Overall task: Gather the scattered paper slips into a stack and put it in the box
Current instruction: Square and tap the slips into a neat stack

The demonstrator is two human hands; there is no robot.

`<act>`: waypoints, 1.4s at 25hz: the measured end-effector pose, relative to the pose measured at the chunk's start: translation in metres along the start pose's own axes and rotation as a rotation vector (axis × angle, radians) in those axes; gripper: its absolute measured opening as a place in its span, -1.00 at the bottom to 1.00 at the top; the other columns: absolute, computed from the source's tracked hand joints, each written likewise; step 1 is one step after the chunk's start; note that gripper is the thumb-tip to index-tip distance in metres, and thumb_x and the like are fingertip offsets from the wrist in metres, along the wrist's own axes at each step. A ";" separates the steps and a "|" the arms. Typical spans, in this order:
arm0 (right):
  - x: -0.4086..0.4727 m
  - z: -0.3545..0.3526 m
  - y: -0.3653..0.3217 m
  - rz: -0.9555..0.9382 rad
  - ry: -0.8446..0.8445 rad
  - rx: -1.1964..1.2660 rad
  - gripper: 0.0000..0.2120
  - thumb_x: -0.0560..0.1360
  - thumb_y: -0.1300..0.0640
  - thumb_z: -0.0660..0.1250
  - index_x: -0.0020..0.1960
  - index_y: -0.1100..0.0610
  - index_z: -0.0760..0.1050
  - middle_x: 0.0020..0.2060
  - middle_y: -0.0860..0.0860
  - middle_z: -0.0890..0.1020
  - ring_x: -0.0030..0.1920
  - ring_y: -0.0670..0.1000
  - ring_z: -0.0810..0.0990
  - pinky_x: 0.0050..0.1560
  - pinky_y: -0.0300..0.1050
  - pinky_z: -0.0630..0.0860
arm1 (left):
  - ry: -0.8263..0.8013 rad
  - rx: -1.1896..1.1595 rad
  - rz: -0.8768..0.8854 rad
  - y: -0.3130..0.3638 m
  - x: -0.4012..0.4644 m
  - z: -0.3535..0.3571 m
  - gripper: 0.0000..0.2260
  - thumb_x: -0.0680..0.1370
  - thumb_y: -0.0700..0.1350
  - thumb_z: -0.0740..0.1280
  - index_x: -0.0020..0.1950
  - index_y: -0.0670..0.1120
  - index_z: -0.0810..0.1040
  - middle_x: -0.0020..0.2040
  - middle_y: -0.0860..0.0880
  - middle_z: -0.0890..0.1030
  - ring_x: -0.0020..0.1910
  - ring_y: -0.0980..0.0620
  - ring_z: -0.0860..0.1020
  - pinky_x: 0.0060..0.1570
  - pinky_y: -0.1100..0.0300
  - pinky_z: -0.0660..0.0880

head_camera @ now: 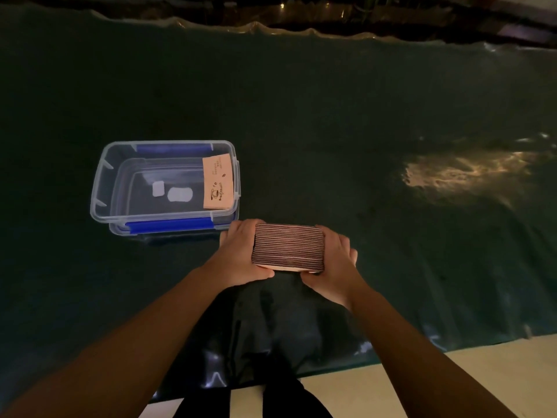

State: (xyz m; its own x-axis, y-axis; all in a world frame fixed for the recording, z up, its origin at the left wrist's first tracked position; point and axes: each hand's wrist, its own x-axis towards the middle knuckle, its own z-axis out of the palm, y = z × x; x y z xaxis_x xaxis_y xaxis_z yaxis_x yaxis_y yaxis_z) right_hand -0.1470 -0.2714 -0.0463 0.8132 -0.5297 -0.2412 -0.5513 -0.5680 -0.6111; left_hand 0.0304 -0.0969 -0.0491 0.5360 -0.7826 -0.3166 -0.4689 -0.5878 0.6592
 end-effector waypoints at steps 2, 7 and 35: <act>0.000 0.003 0.002 0.023 -0.047 -0.052 0.02 0.29 -0.06 0.50 0.61 -0.11 0.04 0.47 -0.08 0.32 0.48 -0.06 0.12 0.49 0.15 0.12 | -0.059 0.101 -0.014 -0.004 0.002 0.006 0.07 0.22 0.22 0.63 0.55 0.12 0.06 0.51 -0.01 0.21 0.50 -0.06 0.17 0.47 -0.19 0.21; 0.003 0.005 0.004 0.039 -0.052 0.006 -0.09 0.28 -0.02 0.50 0.53 -0.12 0.14 0.35 -0.14 0.33 0.45 -0.05 0.15 0.45 0.08 0.13 | -0.007 0.133 0.007 -0.008 0.007 0.015 0.00 0.21 0.34 0.54 0.48 0.10 0.10 0.45 0.01 0.27 0.44 -0.01 0.20 0.43 -0.11 0.20; -0.013 -0.013 -0.024 0.184 -0.180 0.359 -0.09 0.06 -0.11 0.70 0.33 -0.26 0.40 0.30 -0.04 0.50 0.40 0.06 0.39 0.40 0.18 0.38 | -0.157 -0.426 -0.065 0.000 -0.018 -0.025 -0.22 0.11 0.15 0.71 0.17 0.46 0.36 0.20 0.36 0.57 0.19 0.41 0.49 0.25 0.11 0.42</act>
State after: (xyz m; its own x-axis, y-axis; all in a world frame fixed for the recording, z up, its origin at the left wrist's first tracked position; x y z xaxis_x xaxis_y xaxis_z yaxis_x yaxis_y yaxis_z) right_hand -0.1462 -0.2588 -0.0189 0.7445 -0.4652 -0.4789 -0.6163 -0.2030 -0.7609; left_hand 0.0379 -0.0774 -0.0264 0.4266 -0.7880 -0.4439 -0.0902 -0.5255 0.8460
